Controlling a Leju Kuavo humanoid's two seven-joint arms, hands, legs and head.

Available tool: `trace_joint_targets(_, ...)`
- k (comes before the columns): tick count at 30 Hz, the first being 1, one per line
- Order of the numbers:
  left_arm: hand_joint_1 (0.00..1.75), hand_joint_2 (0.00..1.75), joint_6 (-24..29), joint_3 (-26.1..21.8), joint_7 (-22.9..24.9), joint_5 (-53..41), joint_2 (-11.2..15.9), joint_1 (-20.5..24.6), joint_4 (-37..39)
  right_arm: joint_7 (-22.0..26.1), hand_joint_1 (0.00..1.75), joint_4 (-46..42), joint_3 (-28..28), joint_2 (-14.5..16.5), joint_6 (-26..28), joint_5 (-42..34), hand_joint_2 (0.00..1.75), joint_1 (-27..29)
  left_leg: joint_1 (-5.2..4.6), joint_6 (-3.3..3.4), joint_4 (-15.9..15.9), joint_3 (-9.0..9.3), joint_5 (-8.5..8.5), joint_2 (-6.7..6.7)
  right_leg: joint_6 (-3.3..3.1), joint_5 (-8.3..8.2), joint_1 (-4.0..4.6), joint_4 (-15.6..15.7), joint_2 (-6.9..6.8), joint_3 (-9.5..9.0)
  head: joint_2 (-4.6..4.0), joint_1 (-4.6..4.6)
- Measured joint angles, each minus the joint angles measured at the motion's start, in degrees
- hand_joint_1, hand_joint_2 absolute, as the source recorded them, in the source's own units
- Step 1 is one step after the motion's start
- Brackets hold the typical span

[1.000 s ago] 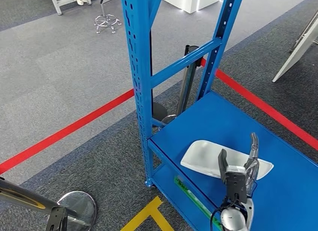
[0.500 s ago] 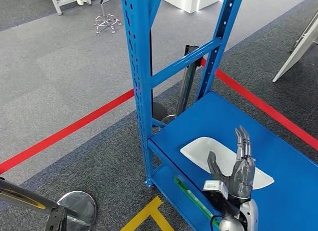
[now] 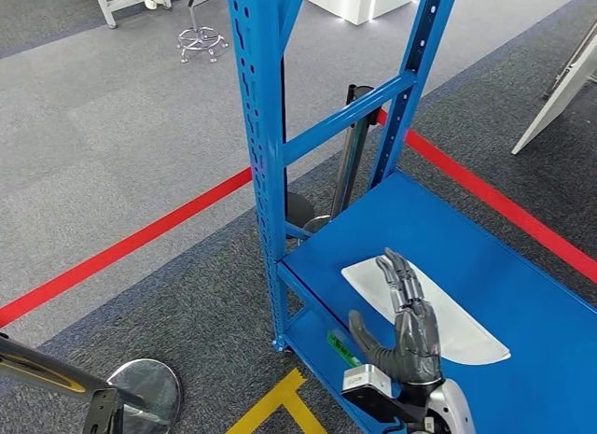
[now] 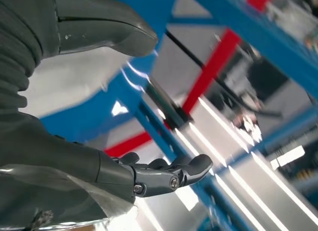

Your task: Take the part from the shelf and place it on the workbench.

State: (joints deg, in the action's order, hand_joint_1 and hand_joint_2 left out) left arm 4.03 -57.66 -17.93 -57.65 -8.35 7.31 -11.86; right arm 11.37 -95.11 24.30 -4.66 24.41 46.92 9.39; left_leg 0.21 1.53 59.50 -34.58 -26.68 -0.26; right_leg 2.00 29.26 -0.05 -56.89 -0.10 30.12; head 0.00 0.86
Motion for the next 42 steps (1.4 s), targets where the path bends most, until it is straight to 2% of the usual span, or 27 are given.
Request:
trace_joint_targets(3,0.0,0.0,-0.08,-0.02,-0.15,0.3,0.05,-0.13,0.0,-4.27,0.0,-0.03,1.79,-2.36,-2.54,0.29,1.75,0.78,0.0,-0.02,0.0,0.0,-0.07,-0.01,0.01,0.06,0.0,0.01,-0.02,0.19,0.0,0.01)
trace_joint_targets(7,0.0,0.0,-0.08,-0.07,-0.19,0.59,0.16,-0.39,0.0,-10.04,0.0,-0.03,3.29,-4.8,-2.35,2.71,1.75,1.96,-0.01,-0.04,0.01,-0.01,-0.1,0.0,0.01,0.07,-0.01,0.0,0.0,-0.07,0.0,0.0)
trace_joint_targets(15,0.0,0.0,-0.08,-0.11,-0.15,0.58,0.2,-0.79,0.01,-21.51,0.0,0.59,3.51,-5.42,2.39,14.24,1.75,3.03,0.01,-0.07,0.01,0.0,-0.13,0.0,0.01,0.08,0.0,0.0,0.01,-0.17,0.0,-0.01)
trace_joint_targets(24,0.0,0.0,-0.08,-0.13,-0.11,0.59,0.2,-0.96,0.0,-23.4,0.0,1.41,3.33,-5.4,3.02,17.23,1.75,3.27,0.01,-0.08,0.0,0.01,-0.13,0.0,0.0,0.11,0.0,0.0,0.0,0.0,0.0,-0.01)
trace_joint_targets(32,0.0,0.0,-0.08,-0.13,0.18,0.05,0.19,-0.98,0.0,-28.94,0.0,2.6,0.71,-4.11,8.6,37.35,1.75,3.34,0.0,-0.08,0.0,0.0,-0.13,0.0,0.01,0.1,0.0,0.0,0.0,-0.12,0.0,-0.01)
trace_joint_targets(35,0.0,0.0,-0.08,-0.13,0.27,-0.16,0.18,-0.97,0.01,-30.53,0.0,3.04,-0.01,-3.75,9.64,41.97,1.75,3.15,0.01,-0.08,0.0,0.01,-0.13,0.0,0.01,0.1,0.0,0.0,0.0,-0.12,0.0,-0.01)
trace_joint_targets(42,0.0,0.0,-0.38,-0.13,0.51,-0.54,0.14,-0.95,0.01,-33.05,0.0,4.77,-1.77,-3.25,6.15,41.92,1.75,3.0,0.01,-0.08,0.0,0.01,-0.13,0.0,0.01,0.11,0.0,0.0,0.0,-0.06,0.0,0.0)
